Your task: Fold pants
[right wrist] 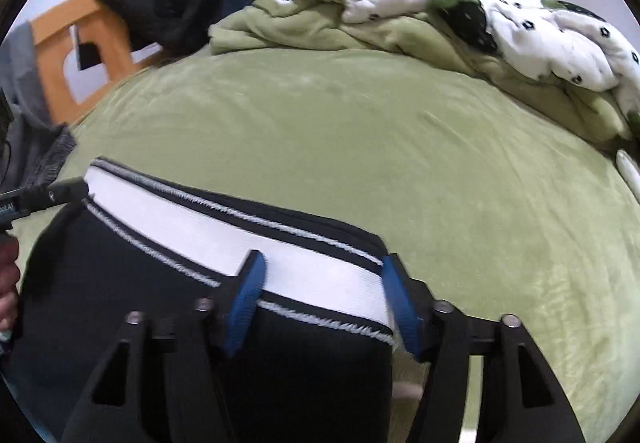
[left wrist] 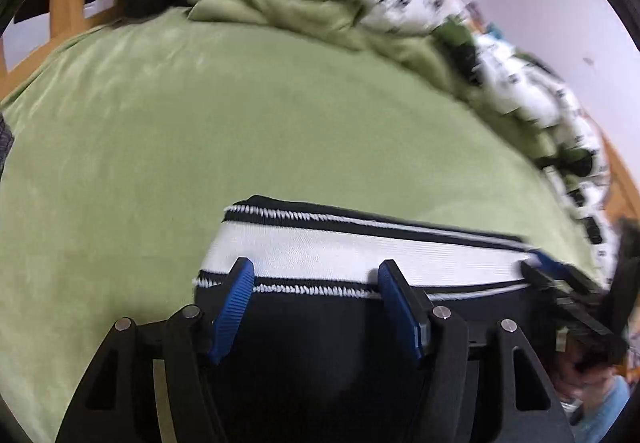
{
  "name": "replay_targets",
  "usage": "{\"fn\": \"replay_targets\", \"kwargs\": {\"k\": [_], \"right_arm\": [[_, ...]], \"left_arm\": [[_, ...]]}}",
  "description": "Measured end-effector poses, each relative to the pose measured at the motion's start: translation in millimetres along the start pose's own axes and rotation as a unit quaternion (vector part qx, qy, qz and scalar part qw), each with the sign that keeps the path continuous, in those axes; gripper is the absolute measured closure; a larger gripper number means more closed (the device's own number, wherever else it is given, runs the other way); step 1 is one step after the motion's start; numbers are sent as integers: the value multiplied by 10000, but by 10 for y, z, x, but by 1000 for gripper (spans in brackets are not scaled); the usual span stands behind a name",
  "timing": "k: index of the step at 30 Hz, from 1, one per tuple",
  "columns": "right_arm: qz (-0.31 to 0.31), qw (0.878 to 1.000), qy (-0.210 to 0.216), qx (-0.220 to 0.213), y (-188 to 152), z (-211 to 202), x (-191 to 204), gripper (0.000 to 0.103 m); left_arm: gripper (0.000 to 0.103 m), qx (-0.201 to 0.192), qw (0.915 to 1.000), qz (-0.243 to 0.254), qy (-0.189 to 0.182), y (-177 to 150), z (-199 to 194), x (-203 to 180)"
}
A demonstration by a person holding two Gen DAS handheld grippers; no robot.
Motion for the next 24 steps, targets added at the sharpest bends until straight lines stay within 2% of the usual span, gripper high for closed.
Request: {"fn": "replay_targets", "kwargs": {"k": [1,2,7,12,16,21,24], "right_arm": [[181,9997,138,100,8,27,-56,37],[292,9992,246,136,19,50,-90,36],[677,9954,625,246,-1,136,-182,33],[362,9989,235,160,-44,2,-27,33],[132,9997,-7,222,-105,-257,36,32],[-155,9990,-137,385,-572,-658,41,32],[-172,9992,-129,347,-817,-823,34,32]], "left_arm": [[35,-35,9999,159,48,6,16,-57],[28,-52,9997,242,-14,9,4,-95],[25,-60,9995,239,-186,20,14,-74],[25,113,9992,351,-131,-38,-10,-64],[25,292,9977,609,-32,-250,-180,-104],[25,538,9969,496,-297,-574,-482,-53],[25,669,9953,540,-457,-920,-715,-21]]}}
Point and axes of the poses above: each gripper's, at about its wrist camera, not at the fingertips, and z roughly the way its jaws point, x to its left, y to its top, the point moved 5 cm from there along z, roughly the way its jaws point, and after that the axes turned 1 degree about -x, right-handed, at the moved point
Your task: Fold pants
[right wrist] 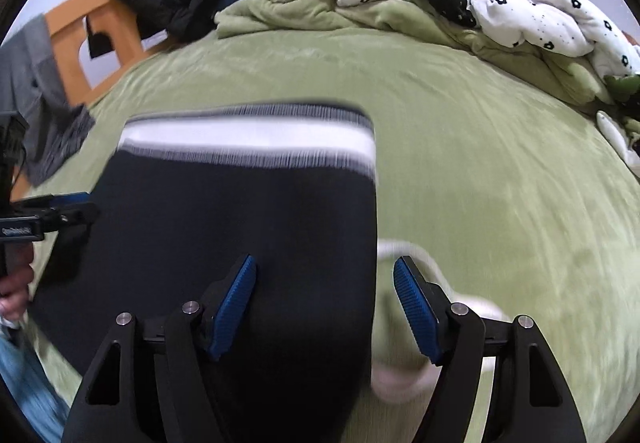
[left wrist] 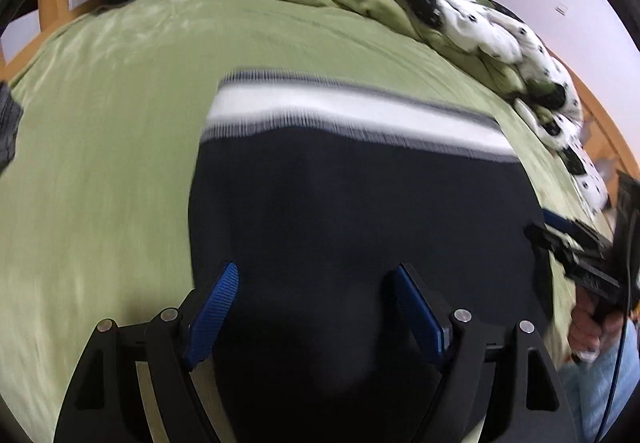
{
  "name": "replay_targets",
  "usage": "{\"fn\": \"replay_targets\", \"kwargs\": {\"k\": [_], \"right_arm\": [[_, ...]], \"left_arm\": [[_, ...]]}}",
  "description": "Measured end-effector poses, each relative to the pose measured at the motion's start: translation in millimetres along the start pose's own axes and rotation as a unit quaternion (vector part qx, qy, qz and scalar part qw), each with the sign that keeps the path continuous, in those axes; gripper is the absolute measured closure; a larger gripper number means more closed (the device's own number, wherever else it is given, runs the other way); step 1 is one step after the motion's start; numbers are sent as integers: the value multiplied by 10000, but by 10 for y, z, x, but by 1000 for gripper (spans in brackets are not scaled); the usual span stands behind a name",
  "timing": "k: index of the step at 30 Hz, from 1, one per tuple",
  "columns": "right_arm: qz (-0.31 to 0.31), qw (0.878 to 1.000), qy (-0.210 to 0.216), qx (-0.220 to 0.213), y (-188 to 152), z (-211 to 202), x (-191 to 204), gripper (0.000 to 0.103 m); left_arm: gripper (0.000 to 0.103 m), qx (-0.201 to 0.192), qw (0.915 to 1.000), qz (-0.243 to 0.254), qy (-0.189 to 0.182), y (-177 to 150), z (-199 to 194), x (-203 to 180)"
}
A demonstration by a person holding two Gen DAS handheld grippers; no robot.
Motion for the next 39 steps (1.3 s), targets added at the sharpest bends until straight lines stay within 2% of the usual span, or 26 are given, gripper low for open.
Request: {"fn": "replay_targets", "kwargs": {"k": [2,4,6,8,10,11,13,15,17,19,20,21,22,23,24,25,26,27,28,29,32,36,38,39], "right_arm": [[66,9999,38,73,-132,-84,-8,32],[155,9997,100,184,-282,-165,-17,32],[199,9994,66,280,-419,-234,-14,32],[160,9996,15,247,-515,-342,24,32],[46,9999,49,143,-573,-487,101,32],[-5,10000,26,34,-587,-563,125,32],[-94,9996,-115,-254,-612,-730,157,32],[-85,9990,-153,-418,-626,-848,153,32],[11,9986,-158,-496,-635,-916,117,32],[171,9980,-241,-560,-630,-940,55,32],[250,9980,-213,-546,-621,-937,21,32],[345,9981,-168,-482,-623,-922,-10,32],[426,9981,-138,-415,-623,-902,-40,32],[478,9981,-125,-375,-612,-880,-55,32],[532,9979,-122,-344,-610,-854,-85,32],[589,9977,-138,-316,-617,-828,-109,32],[634,9975,-156,-271,-631,-797,-115,32],[656,9975,-155,-209,-636,-770,-124,32],[665,9976,-145,-147,-646,-746,-128,32],[669,9976,-144,-120,-657,-729,-126,32],[569,9982,-175,-10,-704,-658,-102,32],[282,9991,-275,165,-740,-568,-30,32],[136,9994,-304,64,-715,-590,14,32],[54,9995,-313,-35,-684,-618,36,32]], "left_arm": [[25,3,9999,-40,-137,-301,-133,-26],[25,-236,9997,82,-28,-542,-305,-65],[25,-297,9993,211,97,-749,-462,-105],[25,-195,9998,34,-52,-908,-564,-80],[25,163,9987,-288,-378,-1077,-580,-24],[25,195,9985,-368,-348,-1132,-585,11],[26,61,9993,-354,-45,-1187,-623,56],[26,-70,9991,-106,401,-1184,-666,59],[26,-90,9954,295,904,-1138,-668,2],[33,-1,9871,742,1421,-1107,-611,-56],[43,21,9787,1095,1737,-1099,-565,-107],[51,2,9738,1291,1874,-1091,-551,-118],[52,-39,9672,1490,2058,-1076,-520,-151],[61,-71,9641,1577,2136,-1062,-497,-177],[78,-86,9656,1560,2076,-1037,-474,-201],[86,-145,9720,1404,1879,-993,-477,-229],[88,-380,9766,1191,1752,-939,-536,-232],[89,-714,9805,939,1570,-905,-637,-206],[89,-995,9858,551,1239,-861,-748,-144],[89,-971,9877,355,1170,-860,-757,-81],[89,-343,9925,14,1170,-1021,-513,108],[86,-129,9939,125,1084,-1161,-536,107],[86,-172,9968,-52,780,-1141,-684,114],[78,-241,9975,-148,641,-1126,-759,109]]}}
Point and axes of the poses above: each gripper's, at about its wrist camera, not at the fingertips, and z roughly the way its jaws point, x to its left, y to its top, the point moved 5 cm from there along z, roughly the way its jaws point, and after that the axes turned 1 degree about -x, right-handed, at the moved point
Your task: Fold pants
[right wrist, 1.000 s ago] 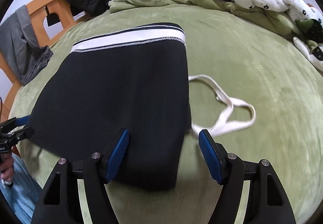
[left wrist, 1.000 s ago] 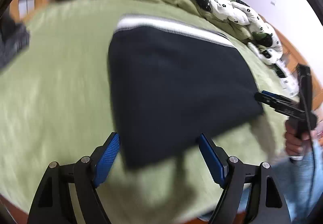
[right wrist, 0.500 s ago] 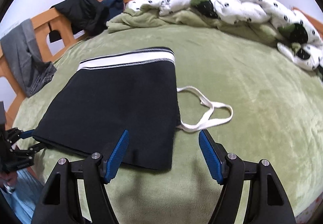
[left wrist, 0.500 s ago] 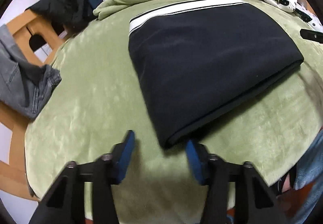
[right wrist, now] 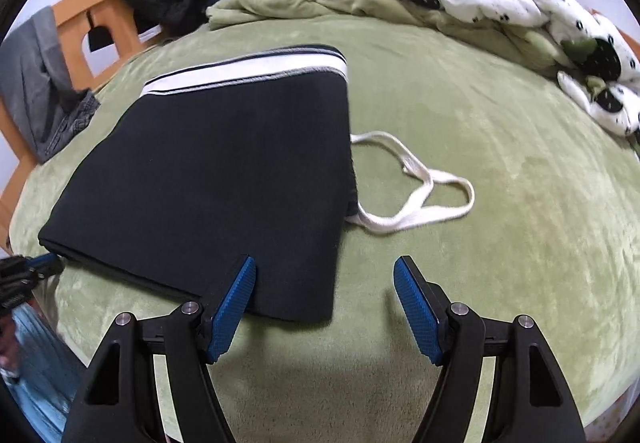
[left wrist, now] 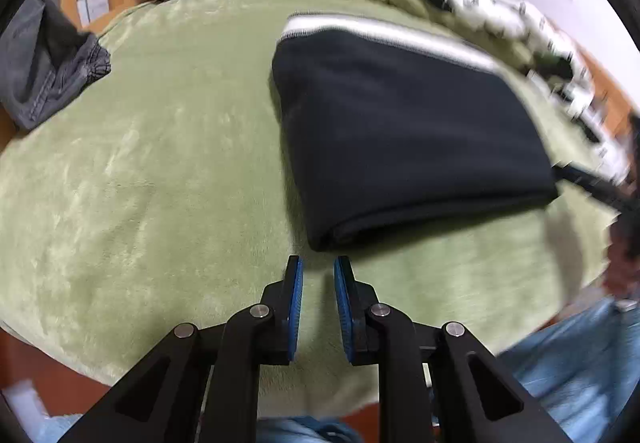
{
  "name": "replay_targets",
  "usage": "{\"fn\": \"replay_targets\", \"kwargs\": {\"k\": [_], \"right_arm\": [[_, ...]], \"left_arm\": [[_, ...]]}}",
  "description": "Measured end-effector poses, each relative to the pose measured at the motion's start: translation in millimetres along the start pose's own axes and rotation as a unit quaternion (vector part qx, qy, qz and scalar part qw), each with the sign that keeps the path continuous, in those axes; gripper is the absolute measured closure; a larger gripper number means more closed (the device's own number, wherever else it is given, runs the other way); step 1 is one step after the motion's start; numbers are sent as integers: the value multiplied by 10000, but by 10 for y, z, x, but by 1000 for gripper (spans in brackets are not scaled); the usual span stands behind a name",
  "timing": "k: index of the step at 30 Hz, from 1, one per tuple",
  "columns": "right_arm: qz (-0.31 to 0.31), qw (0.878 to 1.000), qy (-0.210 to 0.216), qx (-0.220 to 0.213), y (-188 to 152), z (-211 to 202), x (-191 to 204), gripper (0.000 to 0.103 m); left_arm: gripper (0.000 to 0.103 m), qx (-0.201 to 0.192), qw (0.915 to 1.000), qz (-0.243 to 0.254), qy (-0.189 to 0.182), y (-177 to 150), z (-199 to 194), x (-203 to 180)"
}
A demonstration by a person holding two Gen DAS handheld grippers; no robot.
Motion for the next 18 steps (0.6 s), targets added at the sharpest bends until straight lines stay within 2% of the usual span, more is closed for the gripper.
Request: {"fn": "replay_targets", "kwargs": {"k": [1,2,3,6,8,9,10,12,16,18], "right_arm": [[-51,10000,3,-80,30,-19,14,32],[-115,9997,8,-198,81,-41,25,32],[-167,9993,2,-343,156,-61,33,32],[-218,9982,-55,-559,421,-29,53,33],[-265,9978,-63,-600,677,69,121,45],[-270,9978,-17,-598,764,118,147,56],[-257,9979,72,-587,873,197,175,62],[-199,9979,267,-555,1058,427,228,64],[-261,9985,278,-395,1291,918,298,64],[-304,9989,84,-353,1335,1120,303,63]], "left_arm": [[70,-93,9998,-111,-104,29,-76,27],[55,-273,9991,-249,-183,127,-165,64],[50,-396,9985,-313,-203,202,-209,82],[50,-632,9971,-272,-331,650,-182,44],[50,-695,9969,-145,-352,964,-36,-102],[50,-699,9969,-122,-353,1066,28,-148],[50,-675,9969,-110,-380,1197,147,-215],[50,-636,9965,-57,-544,1434,458,-341],[50,-712,9958,-91,-569,1854,943,-446],[49,-697,9970,-110,-319,1949,1108,-447]]}}
Point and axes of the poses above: each gripper's, at about its wrist camera, not at the fingertips, and z roughly the way its jaws point, x to its left, y to its top, the point moved 5 cm from there along z, roughly the way its jaws point, and after that the axes turned 1 degree about -x, right-handed, at the moved point
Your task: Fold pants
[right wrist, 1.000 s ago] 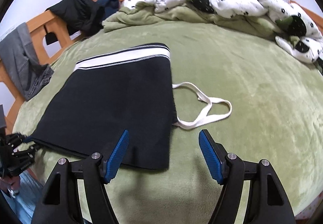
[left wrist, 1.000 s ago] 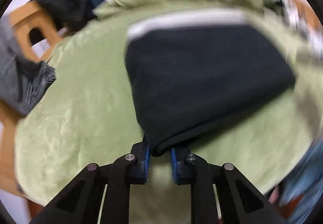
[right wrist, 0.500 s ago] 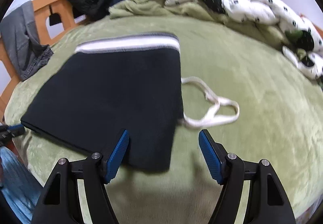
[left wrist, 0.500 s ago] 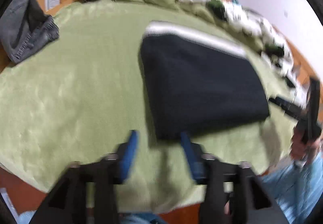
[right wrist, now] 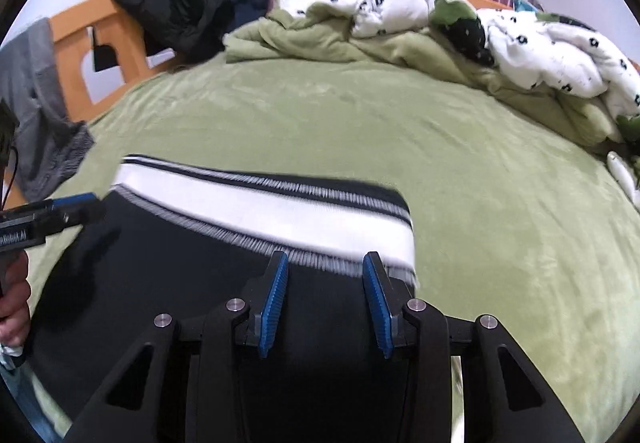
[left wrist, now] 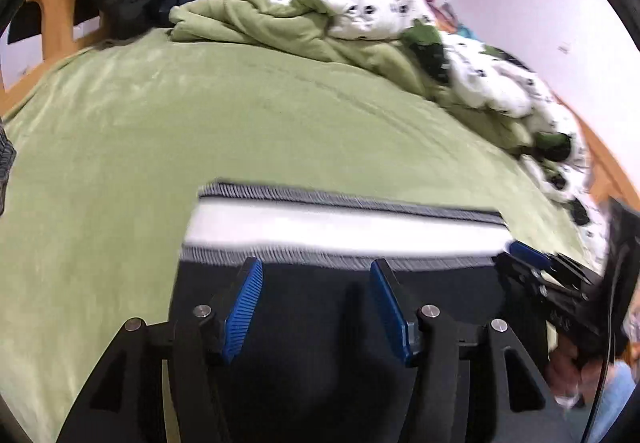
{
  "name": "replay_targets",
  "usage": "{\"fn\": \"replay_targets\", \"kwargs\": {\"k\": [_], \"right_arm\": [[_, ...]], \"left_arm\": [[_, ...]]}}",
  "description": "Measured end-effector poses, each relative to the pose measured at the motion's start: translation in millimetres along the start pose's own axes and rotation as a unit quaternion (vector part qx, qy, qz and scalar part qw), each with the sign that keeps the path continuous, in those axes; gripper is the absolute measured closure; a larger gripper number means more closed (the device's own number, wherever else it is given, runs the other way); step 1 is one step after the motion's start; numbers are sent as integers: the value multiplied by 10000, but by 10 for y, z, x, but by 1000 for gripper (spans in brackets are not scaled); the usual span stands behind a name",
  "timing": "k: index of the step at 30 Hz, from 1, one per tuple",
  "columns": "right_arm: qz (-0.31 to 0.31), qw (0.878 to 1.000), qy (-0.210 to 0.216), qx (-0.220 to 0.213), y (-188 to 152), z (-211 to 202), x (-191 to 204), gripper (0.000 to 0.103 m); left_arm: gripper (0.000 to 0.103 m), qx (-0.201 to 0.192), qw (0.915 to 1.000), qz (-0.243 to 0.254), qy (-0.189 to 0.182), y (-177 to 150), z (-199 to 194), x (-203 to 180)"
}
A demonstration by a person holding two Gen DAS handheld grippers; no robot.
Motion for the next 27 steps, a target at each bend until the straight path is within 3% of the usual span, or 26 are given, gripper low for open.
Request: {"fn": "replay_targets", "kwargs": {"k": [2,5,9,13,16,22,27], "right_arm": [[-148,9998,-122,-65,30,65,24,63],[-192,9996,-159,-100,16,76,30,63],[-197,9996,-211,27,-2,-12,46,62],[-294,9992,-210,141,-261,-275,118,58],[-516,9981,-324,24,-566,-557,169,58],[-4,9993,-10,366,-1024,-968,213,55],[-13,9984,-120,550,-1200,-1362,342,55]], "left_arm": [[47,323,9987,67,379,-24,197,15],[43,297,9981,303,443,-117,171,-45],[41,553,9928,827,664,-237,-7,-133],[37,825,9951,466,296,-496,-223,-41],[37,815,9949,558,218,-729,-418,12],[34,830,9954,283,391,-1189,-882,21],[34,1082,9934,67,370,-1493,-1295,-5]]}}
Point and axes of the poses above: each gripper's, at about its wrist camera, not at the fingertips, and z roughly the way its jaws point, x to its left, y to its top, the point moved 5 cm from there along z, roughly the way its jaws point, and after that the axes turned 1 degree about -x, right-handed, at the moved point
